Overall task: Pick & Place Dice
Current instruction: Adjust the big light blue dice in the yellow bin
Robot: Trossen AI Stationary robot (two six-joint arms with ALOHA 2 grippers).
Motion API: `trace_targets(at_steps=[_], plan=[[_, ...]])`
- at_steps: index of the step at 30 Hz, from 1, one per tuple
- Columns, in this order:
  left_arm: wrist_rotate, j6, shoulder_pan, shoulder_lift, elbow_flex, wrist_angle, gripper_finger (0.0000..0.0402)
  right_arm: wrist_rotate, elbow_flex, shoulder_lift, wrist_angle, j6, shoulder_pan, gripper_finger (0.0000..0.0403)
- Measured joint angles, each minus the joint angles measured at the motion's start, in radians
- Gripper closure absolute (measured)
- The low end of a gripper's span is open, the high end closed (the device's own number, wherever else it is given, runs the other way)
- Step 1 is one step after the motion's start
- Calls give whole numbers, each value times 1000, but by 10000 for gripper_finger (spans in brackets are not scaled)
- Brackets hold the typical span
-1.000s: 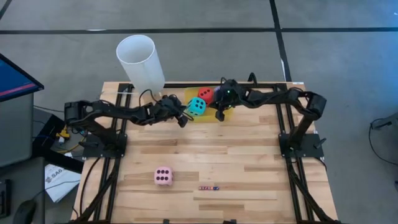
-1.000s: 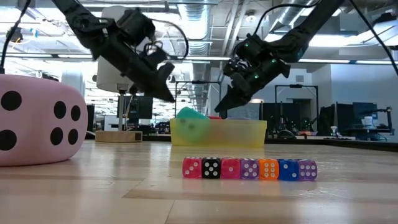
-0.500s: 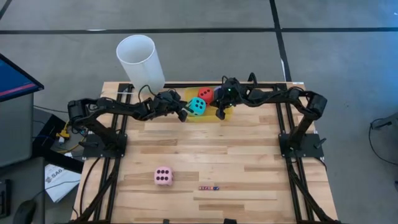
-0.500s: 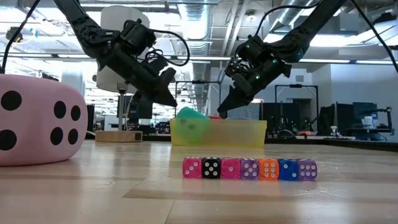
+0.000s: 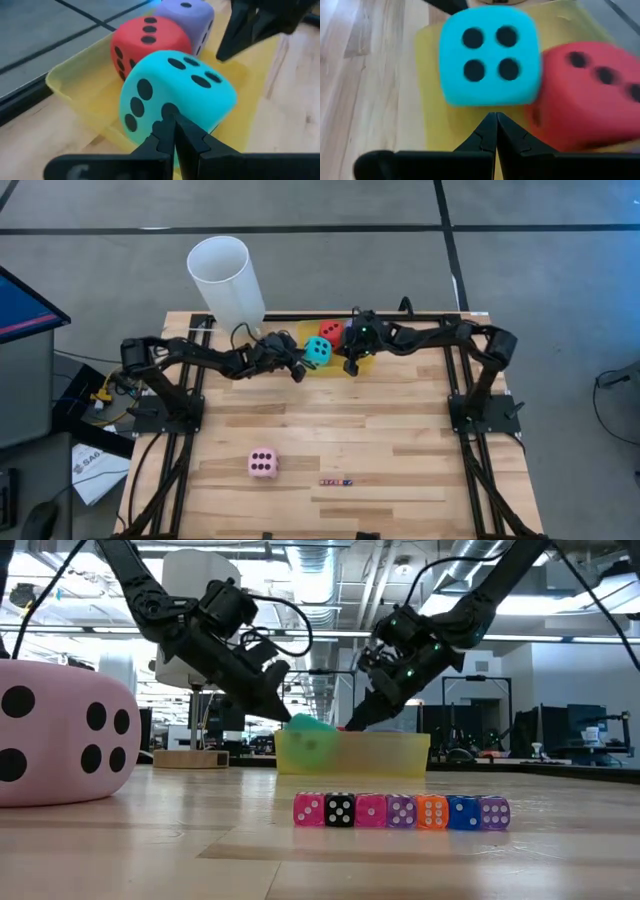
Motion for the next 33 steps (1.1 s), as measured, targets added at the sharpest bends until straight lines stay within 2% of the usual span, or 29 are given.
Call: trace_targets(at_steps=[2,11,19,33], plan=[[-39,13,-5,6,0,-4,401,0,1,28,20,0,1,403],[-48,13,-4,4,0,-12,401,25,1,55,79,1,-23,403],[7,-29,-4,4,0,-9,401,-20,1,55,125,-7,-7,403],[12,-43,-32,3,-1,-28,401,-22,1,55,149,1,-7,403]])
